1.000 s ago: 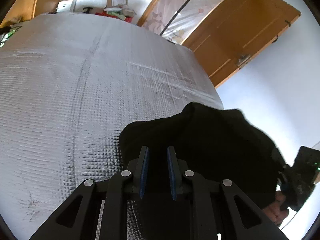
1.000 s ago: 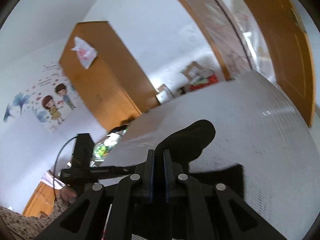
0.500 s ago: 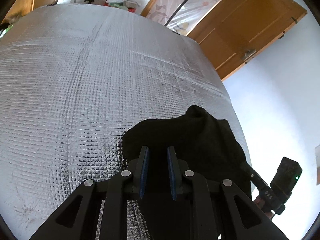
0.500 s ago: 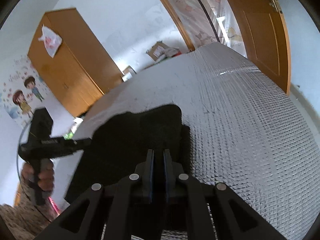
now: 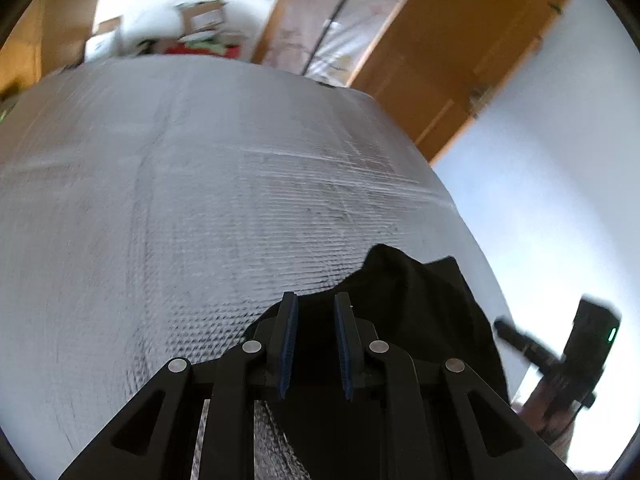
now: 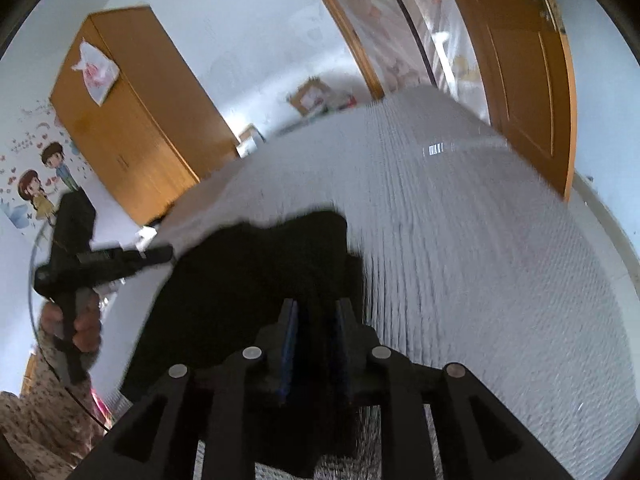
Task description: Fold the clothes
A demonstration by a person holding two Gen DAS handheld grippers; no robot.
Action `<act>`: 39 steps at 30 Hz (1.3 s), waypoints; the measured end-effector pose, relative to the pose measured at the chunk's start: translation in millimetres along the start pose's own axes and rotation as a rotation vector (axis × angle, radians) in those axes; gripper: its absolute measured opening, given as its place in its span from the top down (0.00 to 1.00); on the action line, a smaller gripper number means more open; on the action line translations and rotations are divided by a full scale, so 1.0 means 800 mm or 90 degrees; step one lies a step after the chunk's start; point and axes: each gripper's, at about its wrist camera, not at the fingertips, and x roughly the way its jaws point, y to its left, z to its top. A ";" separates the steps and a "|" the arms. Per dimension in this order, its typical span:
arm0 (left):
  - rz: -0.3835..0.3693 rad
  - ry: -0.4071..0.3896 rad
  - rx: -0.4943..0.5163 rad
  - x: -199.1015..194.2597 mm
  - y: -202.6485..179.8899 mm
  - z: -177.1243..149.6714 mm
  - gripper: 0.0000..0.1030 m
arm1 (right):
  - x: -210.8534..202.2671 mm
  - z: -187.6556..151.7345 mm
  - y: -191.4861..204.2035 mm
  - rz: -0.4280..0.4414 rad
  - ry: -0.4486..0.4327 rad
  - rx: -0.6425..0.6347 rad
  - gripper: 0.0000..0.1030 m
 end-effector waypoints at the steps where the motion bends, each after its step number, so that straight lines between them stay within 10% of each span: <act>1: -0.001 0.002 0.014 0.002 -0.003 0.000 0.81 | 0.001 0.010 -0.003 0.005 -0.002 0.003 0.75; 16: -0.024 0.056 0.072 0.020 0.004 0.003 0.78 | 0.114 0.085 -0.032 0.059 0.128 -0.034 0.70; 20: -0.024 0.066 0.090 0.023 0.005 0.003 0.79 | 0.106 0.083 -0.034 0.048 0.105 -0.043 0.98; 25: -0.021 0.062 0.085 0.029 0.004 0.004 0.95 | 0.098 0.083 -0.045 0.033 0.072 -0.028 0.99; 39: -0.002 0.040 0.019 0.021 0.028 0.000 0.98 | 0.108 0.075 -0.054 -0.002 0.074 0.009 0.98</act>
